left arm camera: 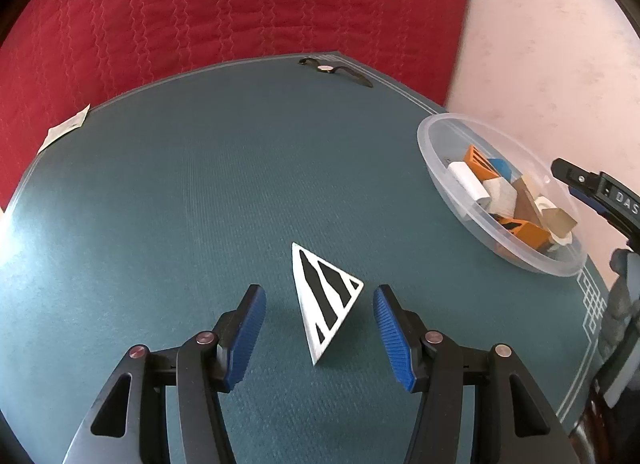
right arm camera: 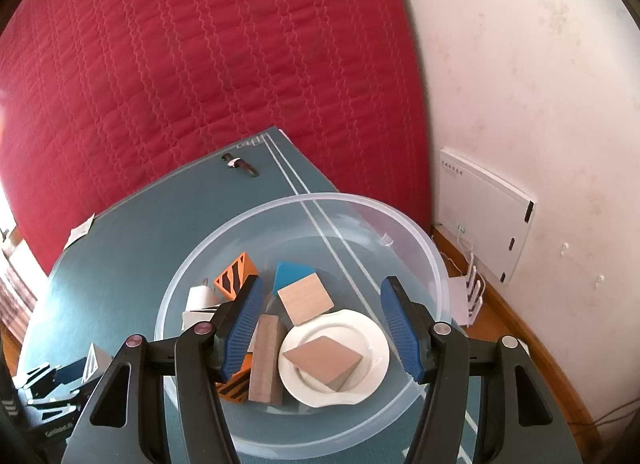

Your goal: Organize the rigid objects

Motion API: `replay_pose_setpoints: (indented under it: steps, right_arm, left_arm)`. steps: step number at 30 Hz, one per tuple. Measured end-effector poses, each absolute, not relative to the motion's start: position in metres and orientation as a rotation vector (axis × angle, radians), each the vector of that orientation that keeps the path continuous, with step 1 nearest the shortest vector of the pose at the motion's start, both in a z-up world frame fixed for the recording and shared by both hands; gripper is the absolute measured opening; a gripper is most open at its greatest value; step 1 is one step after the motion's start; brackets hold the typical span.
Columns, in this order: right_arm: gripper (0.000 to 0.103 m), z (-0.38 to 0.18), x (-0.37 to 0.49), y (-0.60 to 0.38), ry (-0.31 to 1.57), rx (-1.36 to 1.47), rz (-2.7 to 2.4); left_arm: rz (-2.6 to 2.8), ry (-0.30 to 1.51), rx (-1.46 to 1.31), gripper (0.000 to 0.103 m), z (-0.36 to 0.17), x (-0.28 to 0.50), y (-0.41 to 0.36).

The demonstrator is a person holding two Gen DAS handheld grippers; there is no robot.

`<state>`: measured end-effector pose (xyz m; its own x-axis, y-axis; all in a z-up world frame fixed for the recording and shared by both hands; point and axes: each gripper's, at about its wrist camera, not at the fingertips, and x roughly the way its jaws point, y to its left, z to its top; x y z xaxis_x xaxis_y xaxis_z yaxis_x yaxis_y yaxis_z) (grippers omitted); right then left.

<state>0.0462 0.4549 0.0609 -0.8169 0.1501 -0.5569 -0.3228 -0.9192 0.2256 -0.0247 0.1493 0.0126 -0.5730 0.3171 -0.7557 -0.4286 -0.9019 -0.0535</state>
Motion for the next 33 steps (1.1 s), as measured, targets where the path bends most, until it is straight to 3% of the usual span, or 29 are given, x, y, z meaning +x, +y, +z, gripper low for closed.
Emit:
replay_pose_setpoints:
  steps: [2, 5, 6, 33]
  right_arm:
    - [0.062, 0.062, 0.046, 0.455, 0.453, -0.799, 2.741]
    - [0.062, 0.061, 0.047, 0.453, 0.444, -0.801, 2.745]
    - [0.062, 0.061, 0.046, 0.452, 0.438, -0.802, 2.747]
    - [0.062, 0.065, 0.054, 0.471, 0.493, -0.700, 2.684]
  left_arm:
    - [2.459, 0.192, -1.144, 0.057, 0.012, -0.025, 0.151]
    - [2.449, 0.202, -1.165, 0.035, 0.008, -0.028, 0.154]
    - [2.457, 0.207, -1.156, 0.034, 0.008, -0.027, 0.154]
    - [2.257, 0.280, -0.905, 0.030, 0.064, -0.006, 0.251]
